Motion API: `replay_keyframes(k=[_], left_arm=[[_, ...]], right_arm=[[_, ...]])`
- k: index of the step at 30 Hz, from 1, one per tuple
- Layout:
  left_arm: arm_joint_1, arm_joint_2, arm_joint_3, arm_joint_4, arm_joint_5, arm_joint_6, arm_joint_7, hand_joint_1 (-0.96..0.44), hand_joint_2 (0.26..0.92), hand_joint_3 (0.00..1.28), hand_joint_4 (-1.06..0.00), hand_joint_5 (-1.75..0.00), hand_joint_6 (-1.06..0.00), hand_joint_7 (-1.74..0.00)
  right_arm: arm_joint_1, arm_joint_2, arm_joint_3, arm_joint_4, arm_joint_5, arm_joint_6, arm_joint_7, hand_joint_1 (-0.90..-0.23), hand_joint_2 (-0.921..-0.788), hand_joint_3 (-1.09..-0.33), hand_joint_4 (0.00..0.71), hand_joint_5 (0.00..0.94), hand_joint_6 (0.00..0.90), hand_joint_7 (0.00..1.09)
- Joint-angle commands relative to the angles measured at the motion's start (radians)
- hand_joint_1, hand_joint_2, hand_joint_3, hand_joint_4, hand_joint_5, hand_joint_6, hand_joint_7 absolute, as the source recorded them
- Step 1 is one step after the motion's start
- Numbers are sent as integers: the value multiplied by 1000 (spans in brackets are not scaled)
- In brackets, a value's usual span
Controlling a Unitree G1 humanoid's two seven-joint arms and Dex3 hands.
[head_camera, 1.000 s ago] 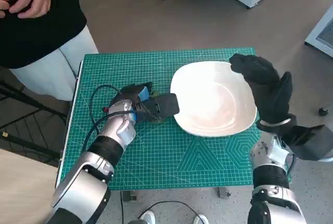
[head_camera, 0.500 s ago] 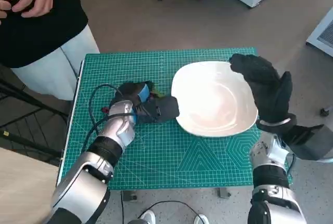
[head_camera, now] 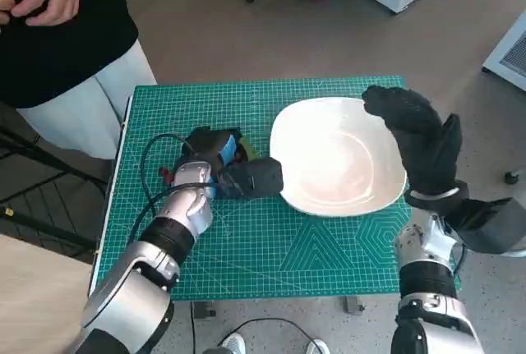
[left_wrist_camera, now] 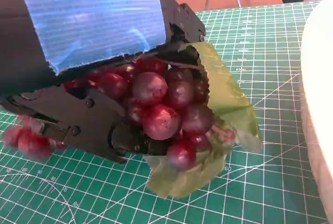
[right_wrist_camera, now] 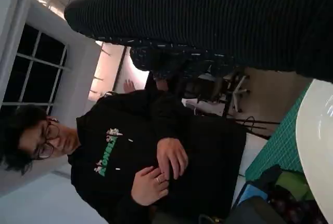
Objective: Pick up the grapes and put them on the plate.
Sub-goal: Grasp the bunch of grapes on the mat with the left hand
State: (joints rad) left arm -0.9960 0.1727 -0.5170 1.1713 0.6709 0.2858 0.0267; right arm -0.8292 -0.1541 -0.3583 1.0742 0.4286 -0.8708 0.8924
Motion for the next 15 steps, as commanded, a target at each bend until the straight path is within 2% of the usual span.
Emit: replay_keyframes(k=[1, 7, 15], left_arm=[[25, 6, 9, 9, -15, -5, -9, 4, 921, 257, -466, -1549, -456, -1186], [27, 8, 13, 0, -21, 1, -7, 2, 921, 253, -494, -1499, -429, -1234], [19, 10, 19, -14, -25, 18, -26, 4, 921, 224, -528, -1482, -466, -1179]], right_arm=[[11, 1, -2, 10, 0, 5, 5, -591, -921, -570, 359, 0, 435, 1], [10, 1, -1, 10, -2, 4, 3, -591, -921, -570, 359, 0, 436, 1], [9, 2, -1, 10, -2, 3, 5, -587, -921, -570, 360, 1, 437, 1]])
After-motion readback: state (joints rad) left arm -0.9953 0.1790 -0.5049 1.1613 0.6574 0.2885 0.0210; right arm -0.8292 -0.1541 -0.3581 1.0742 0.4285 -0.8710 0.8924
